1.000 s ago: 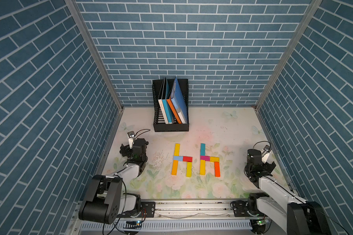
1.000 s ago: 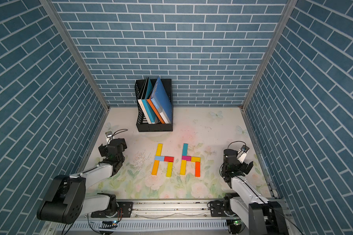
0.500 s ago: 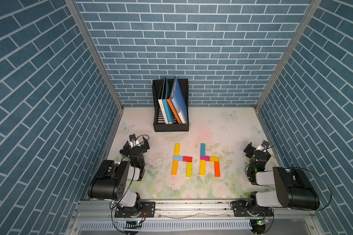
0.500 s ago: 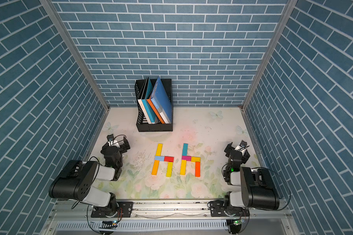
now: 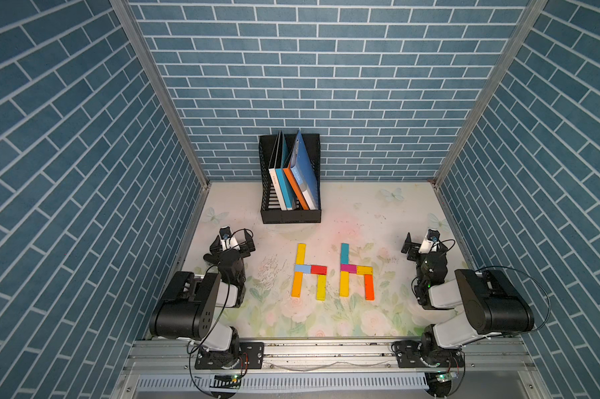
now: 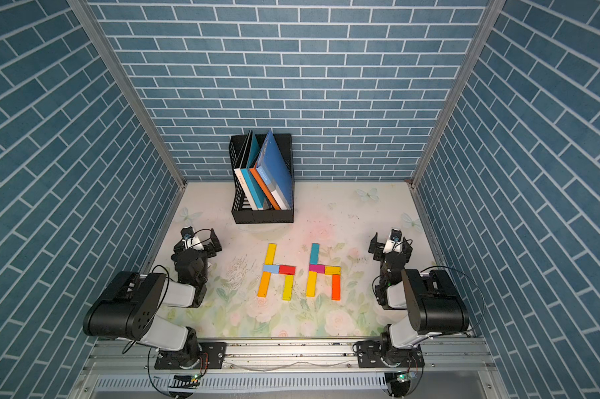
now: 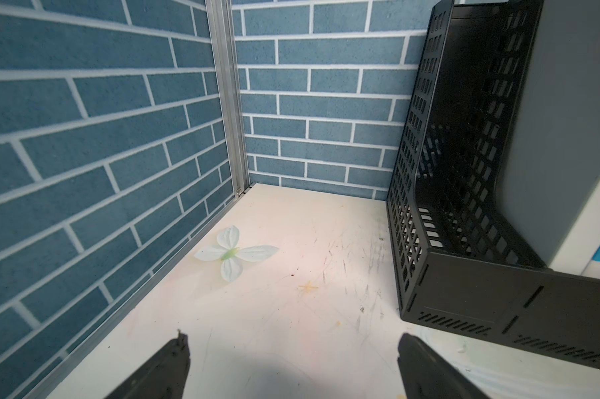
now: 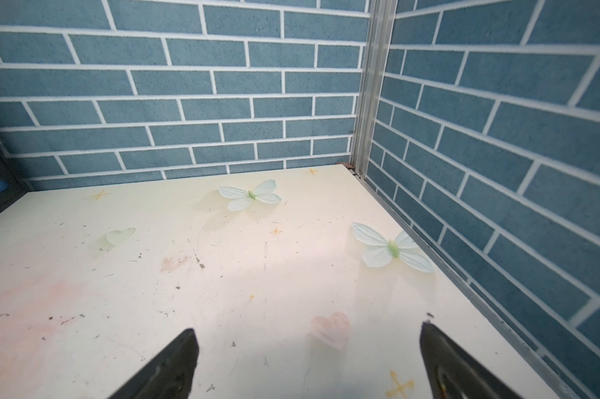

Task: Assemble the letter h with building blocks
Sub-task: Reset both arms

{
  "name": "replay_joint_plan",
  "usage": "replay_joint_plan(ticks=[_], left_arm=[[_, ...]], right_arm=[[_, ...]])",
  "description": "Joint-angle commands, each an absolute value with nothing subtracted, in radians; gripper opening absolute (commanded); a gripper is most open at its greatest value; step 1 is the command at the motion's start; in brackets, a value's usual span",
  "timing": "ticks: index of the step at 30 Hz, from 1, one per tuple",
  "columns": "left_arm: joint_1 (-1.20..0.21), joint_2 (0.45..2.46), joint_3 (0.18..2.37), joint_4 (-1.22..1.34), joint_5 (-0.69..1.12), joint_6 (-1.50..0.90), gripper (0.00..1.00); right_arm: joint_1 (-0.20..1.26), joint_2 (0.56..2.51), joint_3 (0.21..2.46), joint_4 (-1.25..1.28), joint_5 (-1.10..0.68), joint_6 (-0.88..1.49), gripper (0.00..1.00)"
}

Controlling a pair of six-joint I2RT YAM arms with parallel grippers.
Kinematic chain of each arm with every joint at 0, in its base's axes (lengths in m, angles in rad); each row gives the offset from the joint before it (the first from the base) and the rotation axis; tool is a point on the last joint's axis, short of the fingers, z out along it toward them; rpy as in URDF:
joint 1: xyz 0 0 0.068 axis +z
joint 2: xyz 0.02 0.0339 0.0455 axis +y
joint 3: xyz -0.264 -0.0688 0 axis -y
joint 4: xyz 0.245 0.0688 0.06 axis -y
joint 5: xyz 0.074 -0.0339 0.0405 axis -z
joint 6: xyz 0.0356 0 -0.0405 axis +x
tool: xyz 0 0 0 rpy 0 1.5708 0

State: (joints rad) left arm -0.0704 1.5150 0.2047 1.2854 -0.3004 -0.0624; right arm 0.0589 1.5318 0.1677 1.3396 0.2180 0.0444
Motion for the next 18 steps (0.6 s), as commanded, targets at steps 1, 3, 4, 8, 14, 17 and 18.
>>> replay_joint_plan(ticks=[1,3,4,8,14,17,18], left_arm=[[-0.075,1.516,0.197,1.310,-0.302,-0.039,1.00],[-0.078,1.516,0.198,1.309,-0.285,-0.032,1.00],[-0.078,1.516,0.199,1.308,-0.284,-0.032,1.00],[-0.078,1.516,0.199,1.308,-0.285,-0.032,1.00],[-0.078,1.516,0.198,1.308,-0.284,-0.032,1.00],[-0.078,1.516,0.199,1.309,-0.284,-0.032,0.99],[-0.078,1.517,0.201,1.306,-0.282,-0.032,1.00]], right_arm=[[0.065,1.532,0.182,1.366,0.192,0.003,1.00],[0.065,1.531,0.190,1.345,0.181,0.000,0.99],[0.064,1.537,0.189,1.357,0.177,-0.002,0.99],[0.064,1.534,0.191,1.350,0.179,-0.002,0.99],[0.064,1.535,0.190,1.350,0.179,-0.003,0.99],[0.065,1.541,0.206,1.329,0.172,-0.001,0.99],[0.058,1.541,0.213,1.314,0.159,0.005,0.99]])
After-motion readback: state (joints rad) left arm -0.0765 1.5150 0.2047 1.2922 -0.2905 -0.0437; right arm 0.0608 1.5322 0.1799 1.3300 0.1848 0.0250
